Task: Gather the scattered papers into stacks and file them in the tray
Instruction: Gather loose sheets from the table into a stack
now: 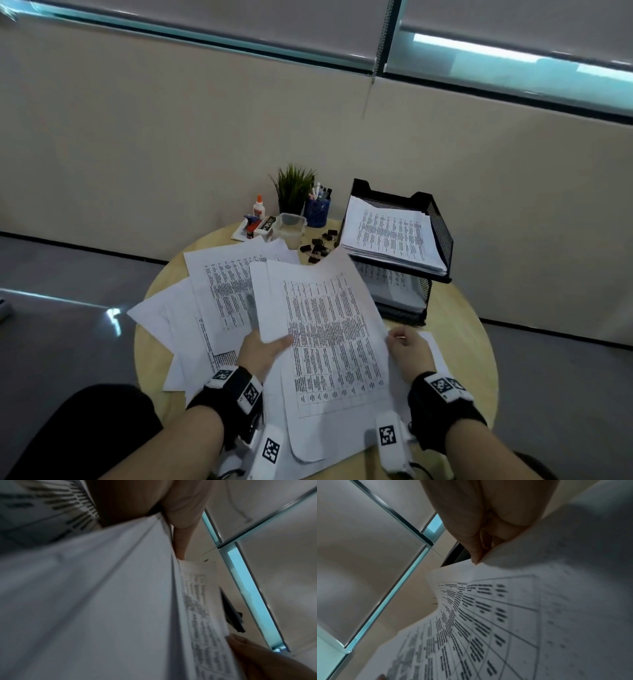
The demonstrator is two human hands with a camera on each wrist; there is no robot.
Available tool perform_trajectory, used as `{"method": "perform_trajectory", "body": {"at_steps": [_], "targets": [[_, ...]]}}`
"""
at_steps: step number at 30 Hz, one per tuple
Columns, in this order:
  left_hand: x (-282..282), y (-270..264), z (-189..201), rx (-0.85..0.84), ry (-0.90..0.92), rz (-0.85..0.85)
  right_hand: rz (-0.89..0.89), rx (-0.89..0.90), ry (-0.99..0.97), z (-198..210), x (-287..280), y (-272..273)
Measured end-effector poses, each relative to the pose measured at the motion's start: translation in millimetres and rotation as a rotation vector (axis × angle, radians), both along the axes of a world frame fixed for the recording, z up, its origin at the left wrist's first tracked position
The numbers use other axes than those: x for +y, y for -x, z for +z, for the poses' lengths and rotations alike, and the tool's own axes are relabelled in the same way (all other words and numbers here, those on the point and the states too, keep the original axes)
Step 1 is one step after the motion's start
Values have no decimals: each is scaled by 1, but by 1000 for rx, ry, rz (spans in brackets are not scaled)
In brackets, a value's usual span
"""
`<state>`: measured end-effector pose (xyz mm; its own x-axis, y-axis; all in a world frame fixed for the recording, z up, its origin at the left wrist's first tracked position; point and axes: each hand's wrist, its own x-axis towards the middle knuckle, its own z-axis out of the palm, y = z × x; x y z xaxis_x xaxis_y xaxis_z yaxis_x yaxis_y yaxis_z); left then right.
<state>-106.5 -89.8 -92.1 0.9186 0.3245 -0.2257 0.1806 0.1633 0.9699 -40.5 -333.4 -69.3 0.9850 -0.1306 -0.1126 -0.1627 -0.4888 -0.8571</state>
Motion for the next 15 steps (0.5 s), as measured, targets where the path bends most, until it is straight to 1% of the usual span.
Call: {"method": "perform_trajectory", "body": {"at_steps": [2, 5, 10, 15], "targets": [[-2, -1, 7, -20, 24, -40, 8, 33, -26, -6, 1, 0], [-1, -1, 21, -49, 88, -105, 105, 97, -60, -8, -5, 0], [-5, 0, 54, -147, 212, -256, 153, 181, -219, -5, -14, 3], [-8, 2, 78, -225, 242, -392, 202, 295, -495, -3, -10, 9]]}}
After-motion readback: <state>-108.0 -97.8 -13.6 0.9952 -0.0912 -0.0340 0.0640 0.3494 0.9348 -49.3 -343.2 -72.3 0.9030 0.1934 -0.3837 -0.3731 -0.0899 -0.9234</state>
